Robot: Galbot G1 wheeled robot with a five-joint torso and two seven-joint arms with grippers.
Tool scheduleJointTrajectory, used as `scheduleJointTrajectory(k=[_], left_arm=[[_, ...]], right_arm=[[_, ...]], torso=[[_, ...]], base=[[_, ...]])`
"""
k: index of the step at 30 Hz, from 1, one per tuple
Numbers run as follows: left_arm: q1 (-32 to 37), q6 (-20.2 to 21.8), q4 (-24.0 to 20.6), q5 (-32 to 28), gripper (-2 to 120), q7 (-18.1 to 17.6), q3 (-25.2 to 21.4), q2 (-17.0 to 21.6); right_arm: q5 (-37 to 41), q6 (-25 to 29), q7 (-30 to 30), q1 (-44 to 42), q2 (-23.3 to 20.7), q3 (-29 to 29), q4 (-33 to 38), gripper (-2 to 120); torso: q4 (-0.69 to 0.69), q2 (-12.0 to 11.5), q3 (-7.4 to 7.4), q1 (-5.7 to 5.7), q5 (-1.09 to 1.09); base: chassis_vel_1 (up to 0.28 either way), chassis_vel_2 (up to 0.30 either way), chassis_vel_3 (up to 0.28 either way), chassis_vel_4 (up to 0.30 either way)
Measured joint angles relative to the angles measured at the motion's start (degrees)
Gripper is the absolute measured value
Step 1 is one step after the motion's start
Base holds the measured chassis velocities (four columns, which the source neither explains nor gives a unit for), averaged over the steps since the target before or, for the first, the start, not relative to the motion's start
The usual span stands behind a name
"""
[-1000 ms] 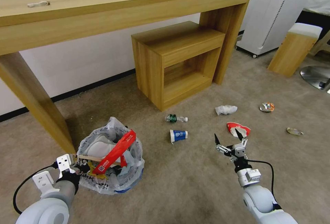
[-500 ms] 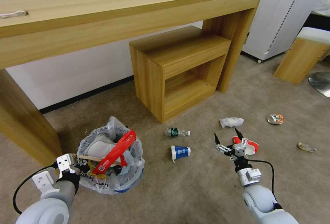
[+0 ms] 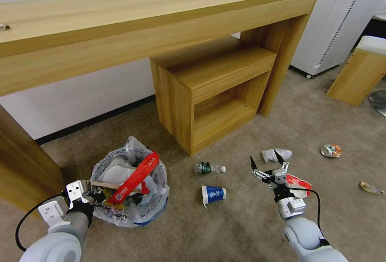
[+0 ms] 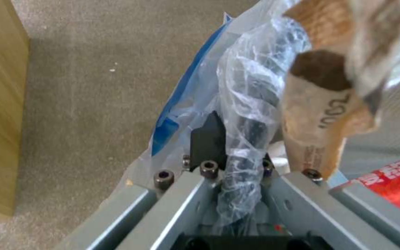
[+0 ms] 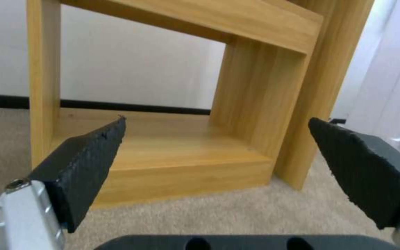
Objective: Pick up the trash bin and place the garbage on the floor into it.
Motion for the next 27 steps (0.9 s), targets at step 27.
scheduleJointTrajectory(k=[27], left_arm=[[0.43, 2.34, -1.37, -2.88, 0, -3.0, 0.45, -0.44]], right_arm=[[3.73, -1.44, -3.81, 1.48, -5.79, -3.62, 0.39, 100]], torso=[[0.0, 0.0, 0.0, 0.0, 0.01]], base=[[0.0, 0.0, 0.0, 0.0]])
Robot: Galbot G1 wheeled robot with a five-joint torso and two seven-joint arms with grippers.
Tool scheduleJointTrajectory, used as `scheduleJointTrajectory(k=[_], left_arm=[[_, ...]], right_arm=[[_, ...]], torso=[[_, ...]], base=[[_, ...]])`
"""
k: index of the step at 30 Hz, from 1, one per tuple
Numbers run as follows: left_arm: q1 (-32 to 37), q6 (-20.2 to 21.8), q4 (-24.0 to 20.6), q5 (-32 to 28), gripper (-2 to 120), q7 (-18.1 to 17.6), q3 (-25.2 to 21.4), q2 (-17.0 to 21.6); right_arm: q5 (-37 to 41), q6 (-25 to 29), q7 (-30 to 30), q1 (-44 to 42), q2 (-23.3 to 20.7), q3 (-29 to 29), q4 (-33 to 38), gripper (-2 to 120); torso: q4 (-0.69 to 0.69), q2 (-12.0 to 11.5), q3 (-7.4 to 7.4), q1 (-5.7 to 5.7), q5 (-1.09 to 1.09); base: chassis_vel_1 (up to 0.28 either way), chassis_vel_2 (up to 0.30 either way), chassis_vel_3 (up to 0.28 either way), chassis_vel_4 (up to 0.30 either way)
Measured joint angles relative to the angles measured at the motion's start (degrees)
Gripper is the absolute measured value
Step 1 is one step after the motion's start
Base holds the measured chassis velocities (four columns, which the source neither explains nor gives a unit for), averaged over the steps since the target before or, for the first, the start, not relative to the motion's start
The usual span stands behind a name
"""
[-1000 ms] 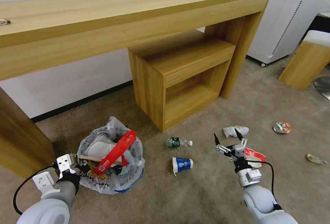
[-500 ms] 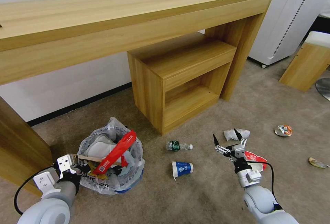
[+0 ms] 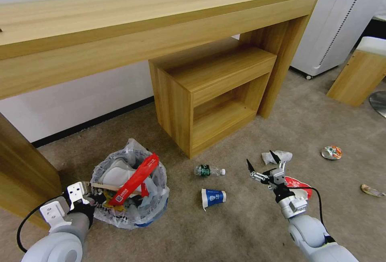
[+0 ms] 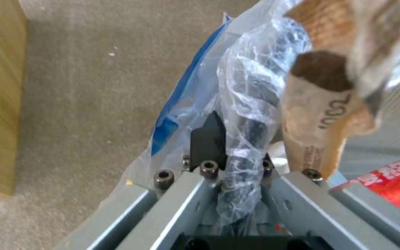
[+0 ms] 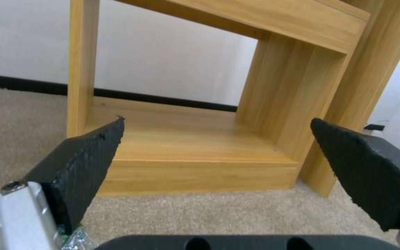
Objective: Pick up the trash bin and place the garbage on the floor into it.
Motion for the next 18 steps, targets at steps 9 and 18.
scheduleJointTrajectory(k=[9, 18], left_arm=[[0.78, 1.27, -1.54, -2.28, 0, -1.02, -0.18, 0.81], [1.33, 1.31, -1.71, -4.49, 0, -1.88, -0.58, 2.32]], right_arm=[[2.31, -0.59, -0.97, 1.85, -1.92, -1.43, 0.01, 100], [5.5, -1.34, -3.76, 3.55, -3.95, -4.36, 0.25, 100]], torso=[[0.0, 0.0, 0.0, 0.0, -0.01], [0.0, 0.0, 0.0, 0.0, 0.0]], base=[[0.0, 0.0, 0.0, 0.0], [0.0, 0.0, 0.0, 0.0]])
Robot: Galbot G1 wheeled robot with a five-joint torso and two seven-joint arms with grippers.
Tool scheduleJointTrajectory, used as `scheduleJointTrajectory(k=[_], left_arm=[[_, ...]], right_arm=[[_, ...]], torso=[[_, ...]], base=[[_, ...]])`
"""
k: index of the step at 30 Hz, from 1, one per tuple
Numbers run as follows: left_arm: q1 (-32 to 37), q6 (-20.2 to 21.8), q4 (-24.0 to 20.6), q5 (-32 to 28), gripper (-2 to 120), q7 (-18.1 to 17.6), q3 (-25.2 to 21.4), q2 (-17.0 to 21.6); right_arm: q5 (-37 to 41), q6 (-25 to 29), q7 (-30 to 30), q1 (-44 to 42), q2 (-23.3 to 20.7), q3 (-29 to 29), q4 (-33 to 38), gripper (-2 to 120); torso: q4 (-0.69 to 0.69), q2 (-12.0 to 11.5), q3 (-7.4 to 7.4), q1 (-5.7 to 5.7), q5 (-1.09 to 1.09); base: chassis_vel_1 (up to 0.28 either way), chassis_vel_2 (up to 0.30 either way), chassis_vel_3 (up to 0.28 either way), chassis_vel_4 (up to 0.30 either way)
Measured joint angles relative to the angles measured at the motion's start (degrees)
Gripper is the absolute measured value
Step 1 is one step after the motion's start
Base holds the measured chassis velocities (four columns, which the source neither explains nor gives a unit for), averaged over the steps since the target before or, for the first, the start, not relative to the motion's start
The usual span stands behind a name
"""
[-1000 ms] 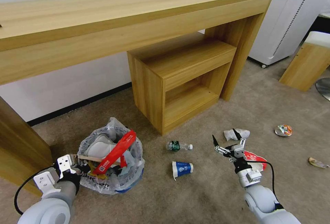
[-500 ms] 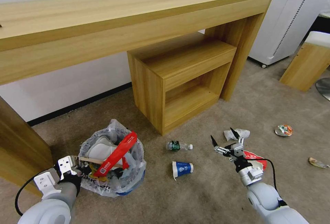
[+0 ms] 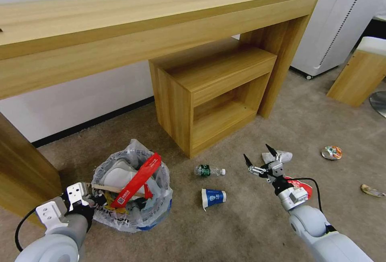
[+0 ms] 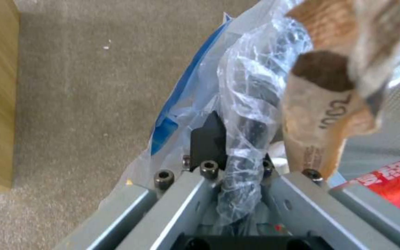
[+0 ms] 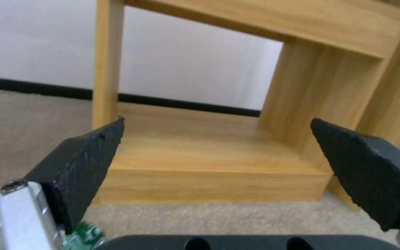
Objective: Pick up the trash bin and place the garbage on the floor into it.
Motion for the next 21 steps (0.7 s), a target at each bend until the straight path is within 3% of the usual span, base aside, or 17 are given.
scheduleJointTrajectory(k=[13, 21], left_arm=[[-0.33, 0.12, 0.57, -0.04, 0, 0.01, 1.06, 0.09], [-0.78, 0.13, 1.12, 0.52, 0, 0.48, 1.67, 0.2]], right_arm=[[1.57, -2.75, -4.52, 0.91, -5.11, -4.61, -1.69, 100], [-2.02, 0.34, -10.54, 4.88, -9.05, -10.64, -4.86, 100]], torso=[[0.0, 0.0, 0.0, 0.0, -0.01], [-0.01, 0.0, 0.0, -0.01, 0.0]], base=[[0.0, 0.0, 0.0, 0.0], [0.0, 0.0, 0.0, 0.0]])
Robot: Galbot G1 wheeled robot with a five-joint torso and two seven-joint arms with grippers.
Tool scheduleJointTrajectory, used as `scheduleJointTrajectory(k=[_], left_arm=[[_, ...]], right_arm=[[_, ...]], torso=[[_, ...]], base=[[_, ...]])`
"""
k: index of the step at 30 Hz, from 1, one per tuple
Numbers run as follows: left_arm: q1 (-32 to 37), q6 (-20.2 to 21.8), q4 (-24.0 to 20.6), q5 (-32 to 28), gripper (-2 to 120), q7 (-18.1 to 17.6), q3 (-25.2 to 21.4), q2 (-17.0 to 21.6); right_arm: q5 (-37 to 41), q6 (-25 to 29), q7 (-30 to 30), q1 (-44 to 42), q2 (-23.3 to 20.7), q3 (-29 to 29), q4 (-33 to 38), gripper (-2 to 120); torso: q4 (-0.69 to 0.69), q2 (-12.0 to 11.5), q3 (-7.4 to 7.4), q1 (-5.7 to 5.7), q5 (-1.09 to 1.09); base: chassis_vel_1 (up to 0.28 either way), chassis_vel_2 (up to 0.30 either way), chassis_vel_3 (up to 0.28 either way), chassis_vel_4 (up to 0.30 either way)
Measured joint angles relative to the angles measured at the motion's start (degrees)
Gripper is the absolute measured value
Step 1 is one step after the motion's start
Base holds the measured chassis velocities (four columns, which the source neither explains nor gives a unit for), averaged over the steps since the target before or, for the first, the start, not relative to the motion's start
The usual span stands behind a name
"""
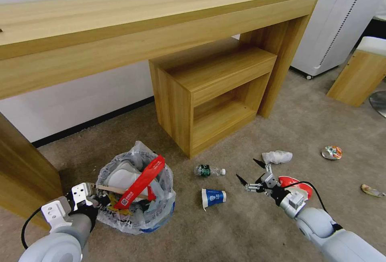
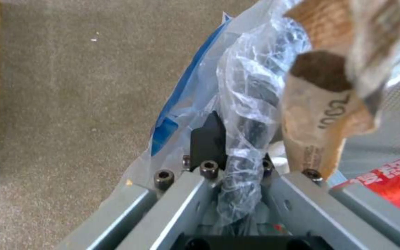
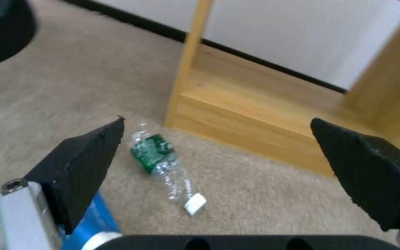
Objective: Pick up the trash bin and place the garbage on the floor into it.
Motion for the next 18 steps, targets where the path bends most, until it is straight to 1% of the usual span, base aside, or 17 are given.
scheduleJointTrajectory(k=[2, 5, 6, 8, 9, 11, 18], left_arm=[[-0.01, 0.0, 0.07, 0.09, 0, 0.08, 0.03, 0.0], [-0.05, 0.0, 0.25, 0.61, 0, 0.18, 0.08, -0.12], [-0.05, 0.0, 0.25, 0.61, 0, 0.18, 0.08, -0.12], [-0.24, 0.0, 0.49, 0.96, 0, 0.26, 0.36, -0.58], [-0.24, 0.0, 0.49, 0.96, 0, 0.26, 0.36, -0.58], [-0.4, 0.0, 0.74, 1.37, 0, 0.37, 0.67, -1.16], [-0.48, -0.01, 0.81, 1.76, 0, 0.42, 0.81, -2.07]], right_arm=[[-0.75, 0.54, -0.97, 0.65, -0.41, -0.56, -0.25, 100], [-2.28, 2.65, -4.78, 3.02, -2.25, -2.9, -0.66, 100], [-2.28, 2.65, -4.78, 3.02, -2.25, -2.9, -0.66, 100], [-3.52, 4.62, -8.53, 4.53, -3.26, -4.27, -0.81, 100], [-3.52, 4.62, -8.53, 4.53, -3.26, -4.27, -0.81, 100], [-4.68, 6.45, -11.25, 6.43, -3.78, -6.4, -1.32, 100], [-4.98, 7.5, -13.16, 10.62, -3.14, -10.91, -3.37, 99]], torso=[[0.0, 0.0, 0.0, 0.0, 0.0], [0.02, 0.0, 0.0, 0.0, 0.0], [0.02, 0.0, 0.0, 0.0, 0.0], [0.01, 0.0, 0.0, 0.0, -0.01], [0.01, 0.0, 0.0, 0.0, -0.01], [0.01, 0.0, 0.0, 0.0, 0.0], [0.01, 0.0, 0.0, 0.0, -0.01]], base=[[0.0, 0.0, 0.0, 0.0], [0.0, 0.0, 0.0, 0.0], [0.0, 0.0, 0.0, 0.0], [0.0, 0.0, 0.0, 0.0], [0.0, 0.0, 0.0, 0.0], [0.0, 0.0, 0.0, 0.0], [0.0, 0.0, 0.0, 0.0]])
